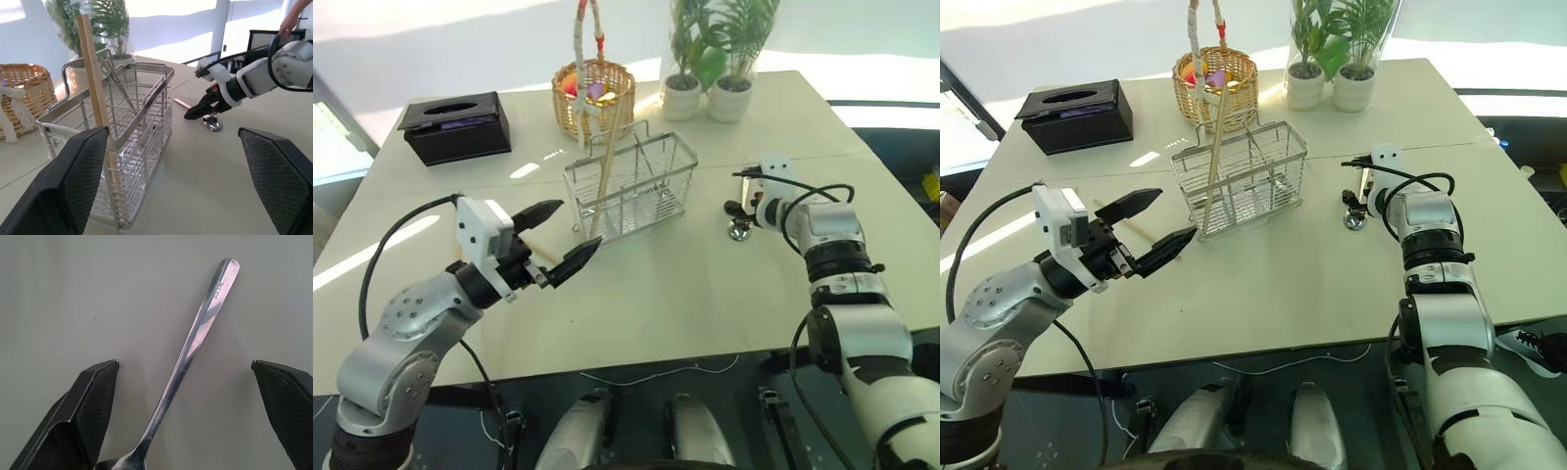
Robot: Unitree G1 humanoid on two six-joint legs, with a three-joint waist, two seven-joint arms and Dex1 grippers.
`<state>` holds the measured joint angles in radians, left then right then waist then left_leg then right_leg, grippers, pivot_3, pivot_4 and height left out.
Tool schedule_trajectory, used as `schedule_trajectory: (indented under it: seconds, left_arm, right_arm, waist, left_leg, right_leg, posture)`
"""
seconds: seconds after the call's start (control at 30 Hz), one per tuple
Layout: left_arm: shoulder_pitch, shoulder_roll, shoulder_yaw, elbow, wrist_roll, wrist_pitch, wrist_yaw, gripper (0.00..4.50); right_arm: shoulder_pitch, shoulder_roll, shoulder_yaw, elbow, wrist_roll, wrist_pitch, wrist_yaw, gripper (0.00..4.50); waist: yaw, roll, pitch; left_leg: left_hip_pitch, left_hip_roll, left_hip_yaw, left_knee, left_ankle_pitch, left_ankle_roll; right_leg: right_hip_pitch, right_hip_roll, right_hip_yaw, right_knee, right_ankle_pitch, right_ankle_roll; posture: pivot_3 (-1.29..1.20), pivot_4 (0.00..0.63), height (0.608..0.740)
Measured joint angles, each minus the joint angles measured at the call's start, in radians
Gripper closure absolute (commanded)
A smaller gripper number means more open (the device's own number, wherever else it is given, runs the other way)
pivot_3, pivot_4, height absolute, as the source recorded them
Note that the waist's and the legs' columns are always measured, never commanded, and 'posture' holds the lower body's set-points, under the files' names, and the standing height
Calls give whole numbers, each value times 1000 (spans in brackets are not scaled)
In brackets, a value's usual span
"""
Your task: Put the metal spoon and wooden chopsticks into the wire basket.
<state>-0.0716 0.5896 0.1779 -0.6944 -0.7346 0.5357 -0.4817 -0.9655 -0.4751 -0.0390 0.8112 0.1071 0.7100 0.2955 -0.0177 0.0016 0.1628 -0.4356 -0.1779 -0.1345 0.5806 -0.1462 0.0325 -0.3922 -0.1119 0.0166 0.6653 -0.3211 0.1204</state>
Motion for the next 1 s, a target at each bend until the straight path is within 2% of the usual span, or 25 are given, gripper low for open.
schedule_trajectory:
  seconds: [0.33, 0.43, 0.67, 0.7, 1.0]
  left_arm:
    - [2, -15, 0, -3, 34, -23, 7, 23]
    - [2, -26, -2, -2, 47, -29, 6, 0]
    - [0, -44, -6, 11, 72, -49, 1, 0]
    - [0, -46, -6, 15, 73, -50, 1, 0]
    - [8, -51, -6, 16, 83, -60, -5, 0]
  right_arm:
    - [-46, 42, -71, 71, -3, 17, -44, 0]
    - [-56, 41, -90, 86, -3, 23, -54, 841]
    - [-56, 42, -117, 87, -3, 22, -77, 4235]
    - [-60, 46, -125, 85, 8, 26, -68, 4472]
    - [-48, 45, -105, 58, -6, 35, -52, 4472]
  waist:
    - [-3, -3, -2]
    - [0, -3, -1]
    - [0, -3, -1]
    - [0, -3, -1]
    - [5, -4, -1]
  left_leg:
    - [3, 0, 0, -1, 0, 0]
    - [3, 0, 0, -1, 0, 0]
    - [3, 0, 0, -2, 0, 0]
    - [3, 0, 0, -2, 0, 0]
    - [4, 0, 0, -2, 0, 0]
  right_leg:
    - [2, 0, 0, 0, -1, -2]
    - [2, 0, 0, 0, -1, -2]
    - [2, 0, 1, -1, -1, -2]
    - [2, 0, 0, -1, -1, -2]
    - [2, 0, 0, -1, -1, -2]
  posture:
    - [0, 150, 740]
    - [0, 150, 740]
    - [0, 150, 740]
    - [0, 150, 740]
    - [0, 150, 740]
